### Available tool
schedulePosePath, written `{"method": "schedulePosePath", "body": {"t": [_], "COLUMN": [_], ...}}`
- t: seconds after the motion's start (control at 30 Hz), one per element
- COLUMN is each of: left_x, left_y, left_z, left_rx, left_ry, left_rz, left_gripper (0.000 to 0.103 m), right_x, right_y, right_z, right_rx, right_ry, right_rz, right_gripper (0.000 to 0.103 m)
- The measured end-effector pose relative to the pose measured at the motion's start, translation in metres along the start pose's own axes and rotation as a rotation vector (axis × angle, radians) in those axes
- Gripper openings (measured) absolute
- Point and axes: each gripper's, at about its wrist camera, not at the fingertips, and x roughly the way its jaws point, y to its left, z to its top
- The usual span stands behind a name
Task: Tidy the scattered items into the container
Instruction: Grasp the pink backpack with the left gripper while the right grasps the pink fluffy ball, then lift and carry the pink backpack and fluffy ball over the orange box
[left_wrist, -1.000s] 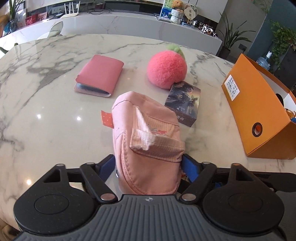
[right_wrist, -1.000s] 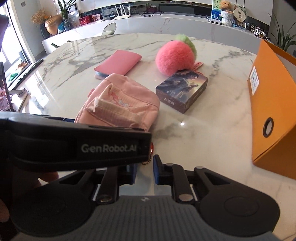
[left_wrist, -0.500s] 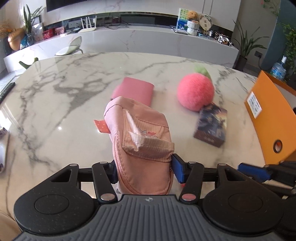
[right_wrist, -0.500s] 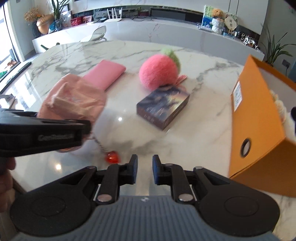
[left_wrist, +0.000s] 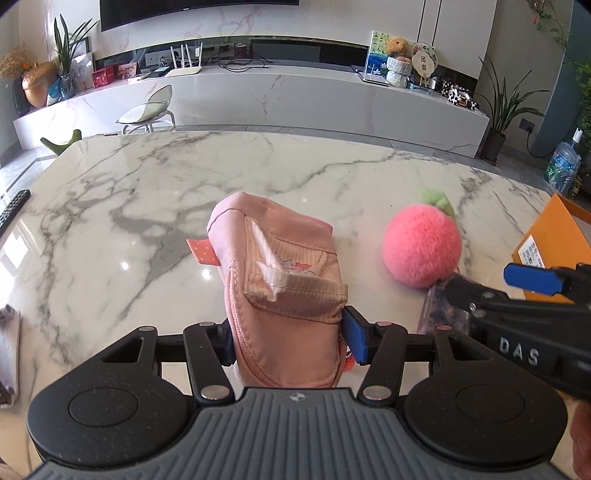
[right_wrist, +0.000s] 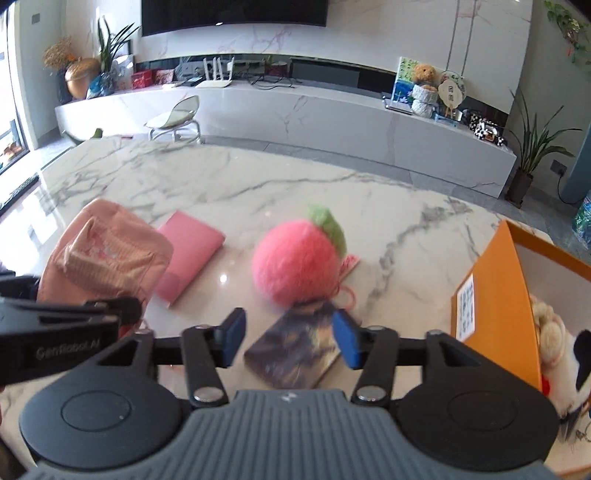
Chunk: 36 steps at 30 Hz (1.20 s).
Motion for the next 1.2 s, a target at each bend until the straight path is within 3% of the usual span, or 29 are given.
{"method": "schedulePosePath", "body": {"t": [0.1,0.37,0.7,1.0,1.2], "left_x": [0.012,0.040,0.051,0.051,0.049], "left_y": [-0.002,-0.009,-0.014,-0.015,-0.014], "left_z": [0.009,0.018,0.008,0.007,0.006], "left_rx": [0.003,0.003,0.019,0.017,0.004], "left_ry": [-0.011,-0.054,-0.119,-0.129,-0.129], "left_rz": [-0.011,-0.013,-0.013,-0.017,-0.015], "left_gripper": [0.064,0.063,0.064,0.065,0.065], "right_x": [0.020,0.074,0.099,0.099,0.094], "right_y": [-0.007,-0.018,-0.025,-0.019,-0.016], "right_z": [0.013,0.028,0.015,0.012,0.012], "right_rx": [0.041,0.121,0.203,0.153,0.131], "right_ry": [-0.014,-0.036,-0.041,-0.052,-0.067], "right_rz": [-0.007,0.005,0.020,-0.002,-0.005], "right_gripper": [0.076,0.077,0.062,0.049,0.046]}}
